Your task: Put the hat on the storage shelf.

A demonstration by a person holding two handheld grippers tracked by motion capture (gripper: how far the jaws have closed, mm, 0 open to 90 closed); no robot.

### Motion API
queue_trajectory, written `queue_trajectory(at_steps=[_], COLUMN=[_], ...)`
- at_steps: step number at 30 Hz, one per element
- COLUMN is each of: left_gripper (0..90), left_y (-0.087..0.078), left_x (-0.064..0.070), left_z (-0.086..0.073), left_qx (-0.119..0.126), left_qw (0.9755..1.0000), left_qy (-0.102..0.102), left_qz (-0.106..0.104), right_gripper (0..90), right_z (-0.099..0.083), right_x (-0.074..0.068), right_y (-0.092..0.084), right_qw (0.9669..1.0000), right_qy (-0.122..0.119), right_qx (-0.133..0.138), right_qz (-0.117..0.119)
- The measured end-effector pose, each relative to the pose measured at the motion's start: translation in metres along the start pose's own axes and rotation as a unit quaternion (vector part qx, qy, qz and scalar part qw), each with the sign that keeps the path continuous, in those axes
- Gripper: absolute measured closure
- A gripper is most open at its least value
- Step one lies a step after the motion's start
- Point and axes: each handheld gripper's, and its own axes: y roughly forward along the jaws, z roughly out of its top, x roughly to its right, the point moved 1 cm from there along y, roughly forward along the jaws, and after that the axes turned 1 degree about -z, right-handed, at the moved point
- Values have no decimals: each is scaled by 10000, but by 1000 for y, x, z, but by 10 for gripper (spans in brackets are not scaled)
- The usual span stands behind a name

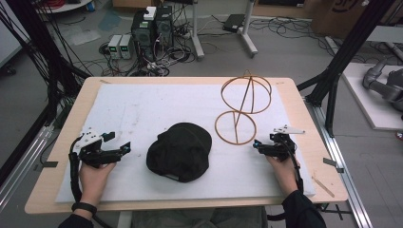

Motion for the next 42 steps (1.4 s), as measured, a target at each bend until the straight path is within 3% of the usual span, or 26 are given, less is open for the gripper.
queue_trajectory(at_steps=[15, 20, 32, 36, 42], left_gripper=[182, 191, 207, 207, 207], left_y=[0, 2, 3, 4, 6], left_x=[4, 7, 5, 4, 3], left_z=[1, 2, 0, -1, -3], left_qx=[25, -46, -144, -209, -291], left_qw=[9998, 9997, 9997, 9997, 9994], left_qy=[52, 165, 172, 154, 176], left_qz=[-194, -160, -74, -26, 48], right_gripper=[240, 252, 319, 343, 361], right_z=[0, 0, -1, 2, 7], right_x=[1, 0, -2, -6, -27], right_y=[0, -1, -6, -13, -29], right_qw=[10000, 10000, 9997, 9986, 9935], right_qy=[26, 5, -120, -191, -340], right_qx=[-19, 40, 196, 455, 930], right_qz=[-2, 3, 76, 183, 562])
